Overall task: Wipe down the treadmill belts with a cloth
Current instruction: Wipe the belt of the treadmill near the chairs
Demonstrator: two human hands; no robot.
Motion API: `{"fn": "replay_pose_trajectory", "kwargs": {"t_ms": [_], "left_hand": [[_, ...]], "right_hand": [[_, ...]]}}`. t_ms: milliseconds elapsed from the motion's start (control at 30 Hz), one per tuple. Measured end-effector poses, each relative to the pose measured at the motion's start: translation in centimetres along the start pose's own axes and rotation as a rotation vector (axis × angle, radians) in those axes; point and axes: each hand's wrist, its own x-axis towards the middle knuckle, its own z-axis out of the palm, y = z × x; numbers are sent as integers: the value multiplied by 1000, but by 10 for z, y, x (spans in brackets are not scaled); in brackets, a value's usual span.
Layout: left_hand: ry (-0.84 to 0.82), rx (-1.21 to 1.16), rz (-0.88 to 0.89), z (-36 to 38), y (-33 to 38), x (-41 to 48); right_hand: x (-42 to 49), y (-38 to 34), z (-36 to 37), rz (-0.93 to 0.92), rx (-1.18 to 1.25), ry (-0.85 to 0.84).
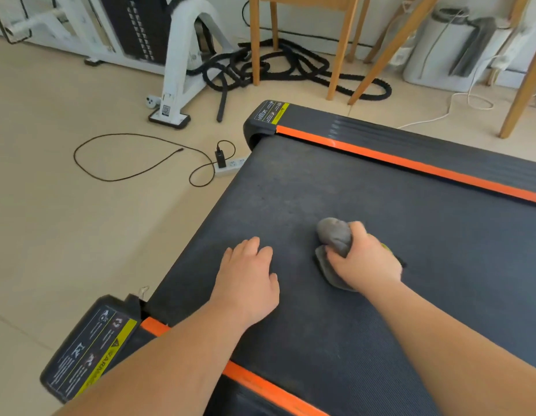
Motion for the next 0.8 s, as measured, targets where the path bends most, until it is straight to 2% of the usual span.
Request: {"fn": "replay_pose_trajectory", "kwargs": {"t_ms": [133, 300, 433, 567, 600, 633, 667, 767, 800], "left_hand": [[-18, 152, -52, -2, -20, 43], [-24, 207, -99, 27, -36, 69], [79, 153, -113, 45, -42, 68], [109, 131, -92, 47, -46, 68], [114, 133, -95, 47, -46, 69], [113, 129, -100, 47, -46, 70], [111, 123, -100, 46, -46, 70], [125, 107, -93, 47, -46, 69], [131, 98, -97, 47, -46, 69]], "right_hand": [[31, 9, 2, 163, 21, 28], [43, -14, 21, 110, -66, 216], [38, -31, 32, -142, -80, 241], [39, -47, 36, -676, -110, 137], [51, -41, 29, -741, -115, 88], [64, -33, 21, -707, -121, 60], [80, -23, 13, -581, -131, 64], [113, -4, -6, 2, -62, 116], [117, -8, -3, 54, -63, 134]]}}
